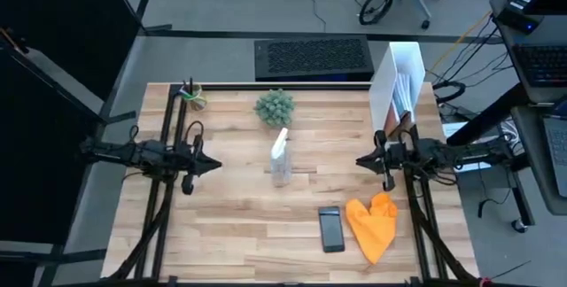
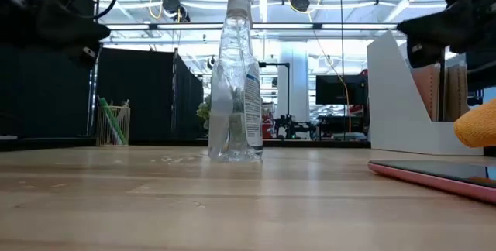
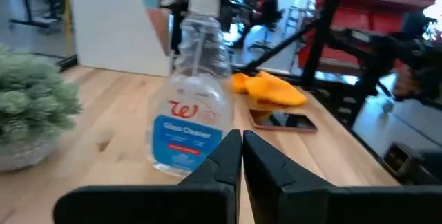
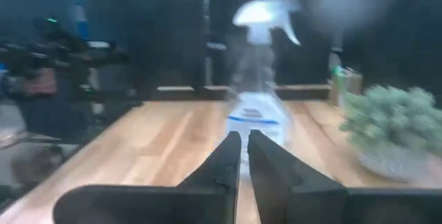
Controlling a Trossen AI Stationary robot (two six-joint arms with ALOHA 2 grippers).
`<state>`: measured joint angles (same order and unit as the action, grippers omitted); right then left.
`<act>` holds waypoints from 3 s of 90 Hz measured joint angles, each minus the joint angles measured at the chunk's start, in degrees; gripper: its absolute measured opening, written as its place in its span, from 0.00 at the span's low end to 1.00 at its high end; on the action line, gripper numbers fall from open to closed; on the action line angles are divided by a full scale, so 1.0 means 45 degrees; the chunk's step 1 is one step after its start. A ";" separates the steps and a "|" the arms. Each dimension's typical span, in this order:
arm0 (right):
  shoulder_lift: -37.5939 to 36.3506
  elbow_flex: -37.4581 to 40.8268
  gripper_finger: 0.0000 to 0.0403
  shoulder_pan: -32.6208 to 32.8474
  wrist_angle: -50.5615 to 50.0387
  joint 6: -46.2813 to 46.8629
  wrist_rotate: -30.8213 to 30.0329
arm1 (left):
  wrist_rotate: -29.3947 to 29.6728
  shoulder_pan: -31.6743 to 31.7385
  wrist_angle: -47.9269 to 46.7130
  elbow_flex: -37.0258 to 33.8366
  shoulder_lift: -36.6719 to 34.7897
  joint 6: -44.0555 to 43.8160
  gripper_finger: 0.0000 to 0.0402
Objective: Apply microfiber cloth
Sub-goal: Return to Home Position
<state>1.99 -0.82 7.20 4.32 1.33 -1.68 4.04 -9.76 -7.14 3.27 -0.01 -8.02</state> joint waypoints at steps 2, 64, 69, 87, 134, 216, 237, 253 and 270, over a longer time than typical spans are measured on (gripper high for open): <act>-0.0082 0.0000 0.03 0.0001 -0.0105 -0.0064 0.0058 | 0.0058 0.0000 0.0002 0.0000 0.0000 0.0056 0.00; -0.0071 0.0004 0.03 0.0005 -0.0744 -0.0897 0.0071 | -0.0055 0.0340 0.1763 -0.0627 0.0205 0.0225 0.00; 0.0004 0.0004 0.03 0.0003 -0.0747 -0.0664 0.0071 | -0.0055 0.0340 0.1787 -0.0627 0.0194 0.0220 0.00; 0.0173 0.0004 0.03 0.0003 -0.0759 0.1130 0.0056 | -0.0055 0.0341 0.1779 -0.0627 0.0199 0.0220 0.00; 0.0168 0.0004 0.03 0.0005 -0.0739 0.1226 0.0051 | -0.0057 0.0341 0.1783 -0.0631 0.0199 0.0215 0.00; 0.0168 0.0004 0.03 0.0003 -0.0739 0.1226 0.0051 | -0.0064 0.0345 0.1783 -0.0636 0.0199 0.0210 0.00; 0.0168 0.0004 0.03 0.0002 -0.0739 0.1222 0.0051 | -0.0064 0.0342 0.1783 -0.0636 0.0199 0.0210 0.00; 0.0168 0.0004 0.03 0.0005 -0.0739 0.1222 0.0051 | -0.0064 0.0342 0.1785 -0.0636 0.0199 0.0213 0.00; 0.0168 0.0004 0.03 0.0005 -0.0739 0.1222 0.0051 | -0.0064 0.0340 0.1783 -0.0636 0.0199 0.0210 0.00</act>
<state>2.74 -0.80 7.22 0.99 6.83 -1.45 3.75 -8.23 0.89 0.40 0.89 -7.07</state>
